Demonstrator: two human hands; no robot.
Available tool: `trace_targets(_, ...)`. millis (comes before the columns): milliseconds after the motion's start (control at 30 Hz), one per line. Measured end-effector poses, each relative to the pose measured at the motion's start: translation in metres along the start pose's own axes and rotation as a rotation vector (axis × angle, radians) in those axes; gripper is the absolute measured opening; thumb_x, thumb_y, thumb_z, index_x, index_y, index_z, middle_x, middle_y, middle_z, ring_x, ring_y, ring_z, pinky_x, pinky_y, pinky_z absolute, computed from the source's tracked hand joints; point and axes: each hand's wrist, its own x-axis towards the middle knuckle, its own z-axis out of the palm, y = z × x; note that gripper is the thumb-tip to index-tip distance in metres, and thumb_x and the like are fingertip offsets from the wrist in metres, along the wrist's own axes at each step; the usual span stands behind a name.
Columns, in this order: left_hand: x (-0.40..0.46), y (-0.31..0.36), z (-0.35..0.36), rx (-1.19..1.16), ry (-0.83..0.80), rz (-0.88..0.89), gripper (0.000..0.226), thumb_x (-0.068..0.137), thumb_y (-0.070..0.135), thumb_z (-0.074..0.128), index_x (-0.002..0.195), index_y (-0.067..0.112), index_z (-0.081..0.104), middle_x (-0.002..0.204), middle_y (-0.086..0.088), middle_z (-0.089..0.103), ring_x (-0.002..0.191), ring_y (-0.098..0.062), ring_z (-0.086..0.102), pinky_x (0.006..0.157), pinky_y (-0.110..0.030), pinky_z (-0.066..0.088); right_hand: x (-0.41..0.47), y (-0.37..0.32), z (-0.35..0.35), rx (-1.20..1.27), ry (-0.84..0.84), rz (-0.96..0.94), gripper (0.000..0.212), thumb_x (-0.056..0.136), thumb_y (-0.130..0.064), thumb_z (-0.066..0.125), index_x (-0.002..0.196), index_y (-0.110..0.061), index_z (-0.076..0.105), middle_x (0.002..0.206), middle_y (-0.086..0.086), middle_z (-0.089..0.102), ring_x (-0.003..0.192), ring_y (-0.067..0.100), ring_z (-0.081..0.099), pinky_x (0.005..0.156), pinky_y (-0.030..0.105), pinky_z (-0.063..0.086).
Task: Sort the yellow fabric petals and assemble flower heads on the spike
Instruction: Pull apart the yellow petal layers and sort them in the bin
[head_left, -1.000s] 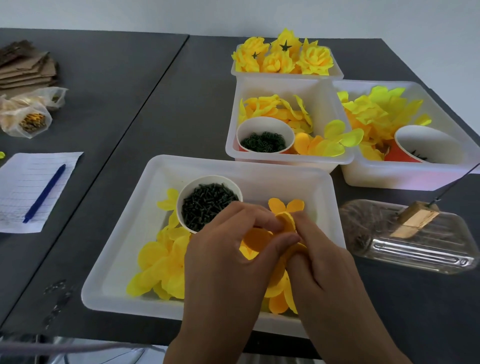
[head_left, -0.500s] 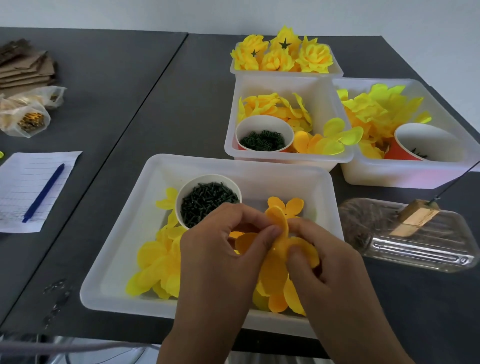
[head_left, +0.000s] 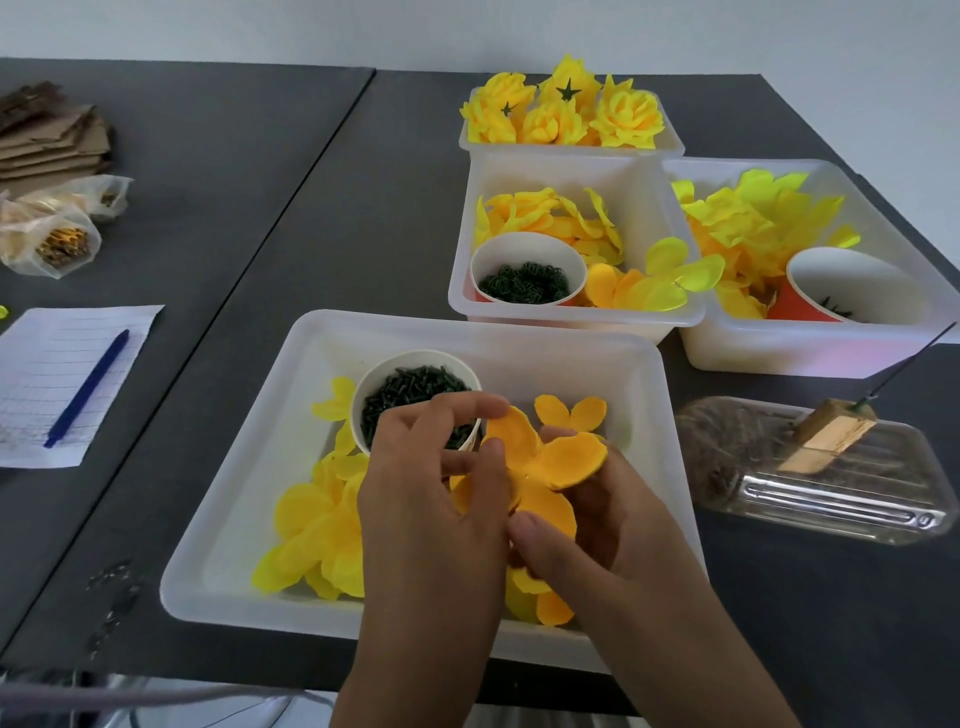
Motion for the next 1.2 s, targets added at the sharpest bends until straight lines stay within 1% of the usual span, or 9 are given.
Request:
trace_targets(67,-0.001,-0.001,0.001,0.036,-0.014,0.022,0.026,0.088,0.023,0.058,0.096,0.048,0.054,0.106,0.017,0.051,0.088,0.006,0.059,0.059,-0.011,0.049,0.0,-0.001,0.002,-0.082,0.069,-0.067,0.024,0.083,-0.039,0.064,0.105,-0.042,0.055,0.092,-0.013,0.069,0.082,0.008,0.067,0.067,0.024,0.057)
trace_targets(167,-0.002,0.001,0.001,0.174,-0.02,0.125,0.032,0.088,0.022,0.061,0.1,0.048,0.048,0.114,0.014,0.046,0.096,0.007,0.054,0.069,-0.013,0.05,0.002,0.002,0.0,-0.251,0.189,-0.137,0.007,0.09,-0.029,0.053,0.09,-0.032,0.06,0.081,-0.008,0.066,0.073,0.012,0.063,0.063,0.03,0.055)
trace_targets(267,-0.001,0.004,-0.001,0.123,-0.026,0.26,0.025,0.085,0.022,0.064,0.102,0.039,0.055,0.124,0.007,0.048,0.119,0.001,0.045,0.088,-0.008,0.037,0.004,0.001,-0.003,-0.344,0.231,-0.207,0.016,0.093,-0.025,0.046,0.085,-0.027,0.06,0.076,-0.005,0.063,0.068,0.013,0.059,0.061,0.031,0.051)
trace_targets(333,-0.001,0.008,-0.002,0.069,-0.095,0.321,0.013,0.086,0.033,0.064,0.097,0.036,0.06,0.121,0.011,0.053,0.118,-0.004,0.049,0.092,-0.017,0.041,0.005,-0.001,-0.004,-0.304,0.189,-0.216,0.018,0.094,-0.02,0.043,0.098,-0.027,0.059,0.082,-0.004,0.065,0.075,0.015,0.063,0.067,0.039,0.054)
trace_targets(400,-0.001,0.01,-0.003,0.023,-0.168,0.331,0.009,0.084,0.041,0.065,0.09,0.035,0.064,0.11,0.017,0.06,0.107,-0.009,0.058,0.085,-0.033,0.049,0.005,-0.002,-0.005,-0.307,0.163,-0.237,0.024,0.095,-0.01,0.043,0.107,-0.026,0.057,0.083,-0.003,0.066,0.077,0.016,0.064,0.067,0.045,0.054)
trace_targets(533,0.003,0.01,-0.009,0.064,-0.183,0.286,0.015,0.079,0.049,0.068,0.083,0.035,0.067,0.092,0.023,0.063,0.091,-0.002,0.062,0.068,-0.017,0.049,0.002,-0.002,-0.006,-0.363,0.099,-0.253,0.024,0.095,-0.006,0.043,0.097,-0.026,0.056,0.078,0.002,0.061,0.069,0.02,0.059,0.061,0.045,0.05)
trace_targets(700,0.005,0.007,-0.013,-0.067,-0.225,0.182,0.014,0.073,0.047,0.074,0.078,0.034,0.07,0.086,0.02,0.068,0.088,-0.003,0.065,0.066,-0.009,0.045,0.0,-0.003,-0.01,-0.428,0.075,-0.254,0.02,0.091,-0.023,0.037,0.089,-0.021,0.057,0.072,0.004,0.058,0.064,0.019,0.053,0.058,0.042,0.045)
trace_targets(867,0.007,0.005,-0.015,-0.096,-0.245,0.113,0.02,0.068,0.053,0.071,0.075,0.034,0.072,0.081,0.02,0.07,0.083,-0.001,0.065,0.066,-0.008,0.047,-0.001,-0.006,-0.013,-0.426,0.019,-0.199,0.018,0.088,-0.026,0.04,0.083,-0.031,0.056,0.077,-0.002,0.06,0.065,0.014,0.054,0.053,0.031,0.044)
trace_targets(1200,0.009,0.001,-0.016,-0.174,-0.303,0.033,0.014,0.067,0.042,0.078,0.076,0.033,0.074,0.08,0.014,0.072,0.078,-0.011,0.068,0.064,-0.04,0.058,-0.001,-0.011,-0.018,-0.345,-0.072,-0.122,0.019,0.093,-0.025,0.04,0.089,-0.037,0.055,0.072,-0.003,0.059,0.059,0.01,0.05,0.053,0.027,0.043)
